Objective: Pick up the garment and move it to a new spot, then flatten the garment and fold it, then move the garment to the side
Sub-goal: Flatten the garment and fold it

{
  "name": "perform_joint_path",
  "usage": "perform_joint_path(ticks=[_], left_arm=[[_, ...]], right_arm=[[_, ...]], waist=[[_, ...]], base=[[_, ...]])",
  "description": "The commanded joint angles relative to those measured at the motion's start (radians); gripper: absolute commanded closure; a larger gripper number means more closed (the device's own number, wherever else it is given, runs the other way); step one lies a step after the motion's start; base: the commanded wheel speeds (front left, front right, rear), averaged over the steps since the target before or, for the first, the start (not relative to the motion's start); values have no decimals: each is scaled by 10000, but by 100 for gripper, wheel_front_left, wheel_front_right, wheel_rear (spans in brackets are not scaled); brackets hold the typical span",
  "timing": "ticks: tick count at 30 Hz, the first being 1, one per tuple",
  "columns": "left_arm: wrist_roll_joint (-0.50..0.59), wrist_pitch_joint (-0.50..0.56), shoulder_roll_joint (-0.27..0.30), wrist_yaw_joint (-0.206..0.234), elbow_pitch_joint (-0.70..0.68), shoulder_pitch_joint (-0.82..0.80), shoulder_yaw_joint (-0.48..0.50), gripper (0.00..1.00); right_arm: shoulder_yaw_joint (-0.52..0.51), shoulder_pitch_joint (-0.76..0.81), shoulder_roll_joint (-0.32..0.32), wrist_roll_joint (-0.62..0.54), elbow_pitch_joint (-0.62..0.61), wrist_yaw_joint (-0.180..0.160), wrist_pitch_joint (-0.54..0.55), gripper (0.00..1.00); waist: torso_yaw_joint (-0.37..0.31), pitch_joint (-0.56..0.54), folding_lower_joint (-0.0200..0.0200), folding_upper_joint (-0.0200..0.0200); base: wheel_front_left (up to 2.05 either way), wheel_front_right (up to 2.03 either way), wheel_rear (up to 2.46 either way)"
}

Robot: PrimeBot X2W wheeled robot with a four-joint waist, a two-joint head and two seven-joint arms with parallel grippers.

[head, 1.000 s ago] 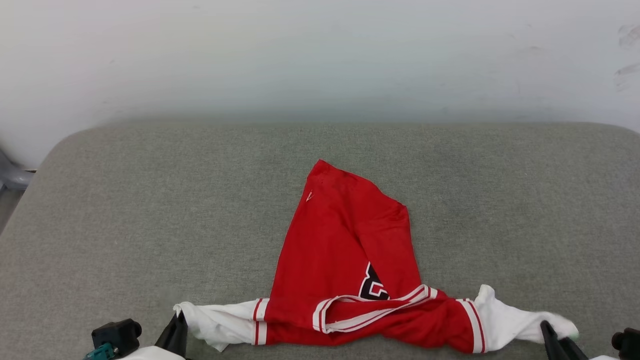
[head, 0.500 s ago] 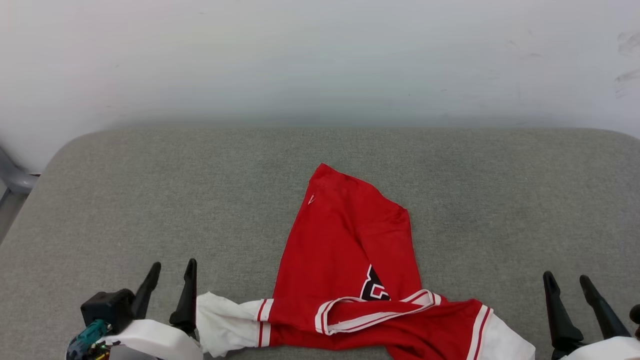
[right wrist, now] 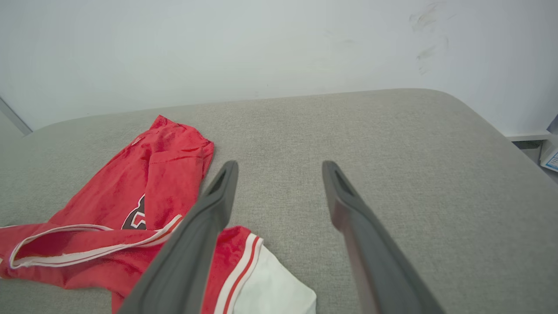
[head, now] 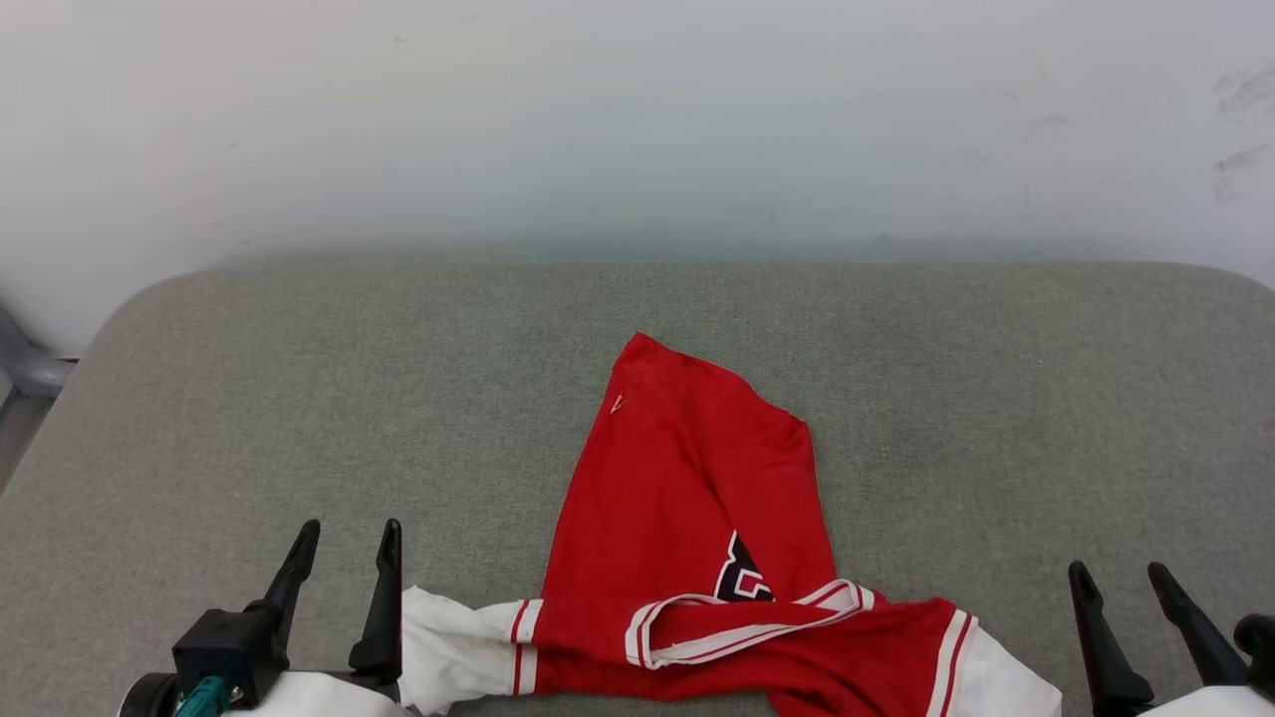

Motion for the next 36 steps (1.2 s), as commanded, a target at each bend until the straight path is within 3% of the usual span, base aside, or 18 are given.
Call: perform_joint_path(ticks=[1,11,18,29,36], left_arm=[[50,31,36,89,-149,129,-25,0],[83,216,33,288,-613,210,-123,0],[43,166,-25,337,-662,202,-142,0],[29,82,-111,105,-536,-356,-280,0],[-33,-65,-223,-37,-270,-644,-283,0]], right_arm=[[-24,137,43,9,-62,-7,99,0],[-659,296,106,364,348,-7,1105,0],[-957,261,-561,672,1246,-7,2303,0],[1114,-1090,-1985,1670,3228,-7,3817,0],[2415,-1616,-2325,2474,4567,-4,5040,0]], waist=[[20,14,0,-1],[185,28,0,-1],[269,78,0,-1],[572,784,0,-1],[672,1092,0,-1]], base=[[0,0,0],[0,0,0],[0,0,0],[0,0,0],[0,0,0]])
